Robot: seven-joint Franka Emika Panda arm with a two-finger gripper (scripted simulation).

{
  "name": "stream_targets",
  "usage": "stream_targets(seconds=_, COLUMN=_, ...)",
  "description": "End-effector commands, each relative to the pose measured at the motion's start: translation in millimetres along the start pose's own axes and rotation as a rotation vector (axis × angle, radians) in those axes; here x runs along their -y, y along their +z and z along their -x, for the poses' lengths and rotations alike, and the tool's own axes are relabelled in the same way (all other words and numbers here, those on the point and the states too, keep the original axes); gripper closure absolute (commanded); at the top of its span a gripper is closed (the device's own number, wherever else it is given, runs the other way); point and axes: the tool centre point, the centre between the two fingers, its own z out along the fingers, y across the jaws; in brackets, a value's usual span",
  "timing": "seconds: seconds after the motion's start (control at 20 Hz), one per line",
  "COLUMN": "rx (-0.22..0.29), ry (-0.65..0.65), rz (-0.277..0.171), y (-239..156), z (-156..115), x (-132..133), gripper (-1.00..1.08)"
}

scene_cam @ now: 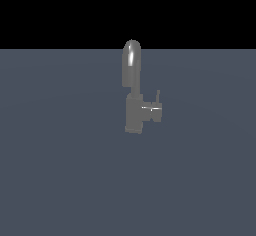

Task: Turn on the faucet by rotating a designated handle.

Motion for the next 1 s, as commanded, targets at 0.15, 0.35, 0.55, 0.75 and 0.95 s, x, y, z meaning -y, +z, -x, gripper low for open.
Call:
stream_targets(seconds=0.15, rx=0.036, ry=0.040, rz=-0.038, y=3.1, z=-15.5, x=-0.9, gripper=1.08)
stream_targets(seconds=0.35, rx=0.075, ry=0.085, rz=-0.080, y=7.1, z=-32.5, x=-2.4, gripper=1.08)
stream_targets(seconds=0.55, rx=0.126, ry=0.142, rz=-0.134, y=13.2, z=-54.1, x=-5.2, gripper=1.08)
stream_targets(seconds=0.75, rx=0.181, ry=0.205, rz=-0.193, y=21.3, z=-77.0, x=-9.3, gripper=1.08)
stream_targets(seconds=0.95, rx=0.237, ry=0.269, rz=-0.254, y=31.1, z=-99.8, x=-14.3, gripper=1.08)
